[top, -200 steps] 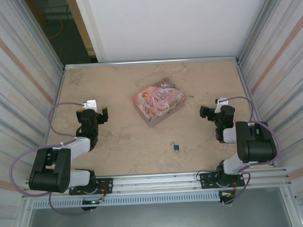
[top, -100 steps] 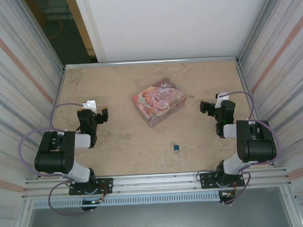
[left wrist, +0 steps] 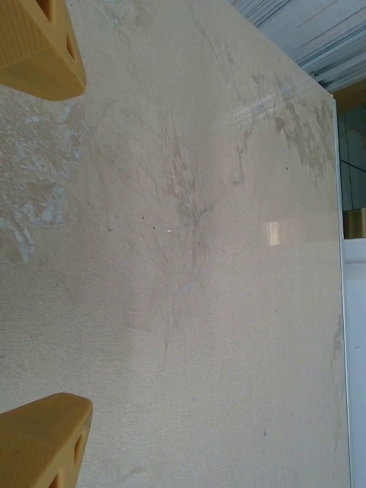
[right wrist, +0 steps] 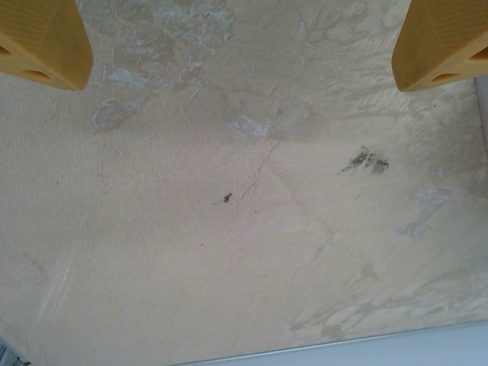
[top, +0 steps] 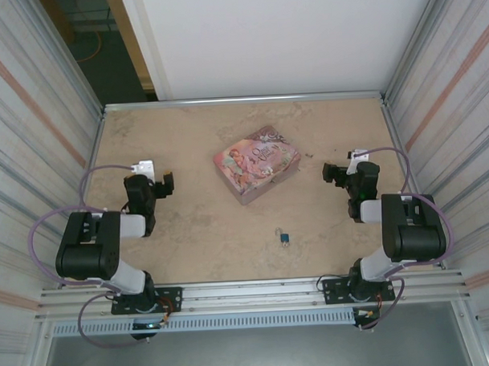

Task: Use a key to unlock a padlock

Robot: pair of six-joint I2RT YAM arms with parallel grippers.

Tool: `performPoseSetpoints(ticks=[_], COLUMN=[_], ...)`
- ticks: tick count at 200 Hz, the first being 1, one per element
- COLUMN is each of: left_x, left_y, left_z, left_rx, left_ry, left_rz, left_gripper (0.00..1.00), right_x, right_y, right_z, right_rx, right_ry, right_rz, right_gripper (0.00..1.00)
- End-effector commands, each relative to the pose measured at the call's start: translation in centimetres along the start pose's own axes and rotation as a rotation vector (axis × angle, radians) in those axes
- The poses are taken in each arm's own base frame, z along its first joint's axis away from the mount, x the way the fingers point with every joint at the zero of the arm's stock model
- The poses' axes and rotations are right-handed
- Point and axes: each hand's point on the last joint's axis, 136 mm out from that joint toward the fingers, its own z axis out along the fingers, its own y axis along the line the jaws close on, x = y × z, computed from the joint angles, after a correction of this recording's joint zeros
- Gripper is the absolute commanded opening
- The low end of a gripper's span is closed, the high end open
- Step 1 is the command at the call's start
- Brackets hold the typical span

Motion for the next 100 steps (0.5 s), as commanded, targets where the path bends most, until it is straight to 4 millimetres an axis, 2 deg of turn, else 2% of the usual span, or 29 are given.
performPoseSetpoints(ticks=[1, 100], left_x=[-0.81, -0.81], left_y=[-0.08, -0.07], left_z=[0.08, 0.08], left_rx=[0.008, 0.008], left_ry=[-0.018, -0.018], left_rz=[-0.007, -0.007], left_gripper=[0.99, 0.99], right_x=[-0.08, -0.08], right_y=[-0.02, 0.01], right_z=[0.14, 0.18], right_rx=[0.005, 0.005], right_ry=[0.002, 0.004], right_rz=[-0.014, -0.014], right_gripper=[0.99, 0.99])
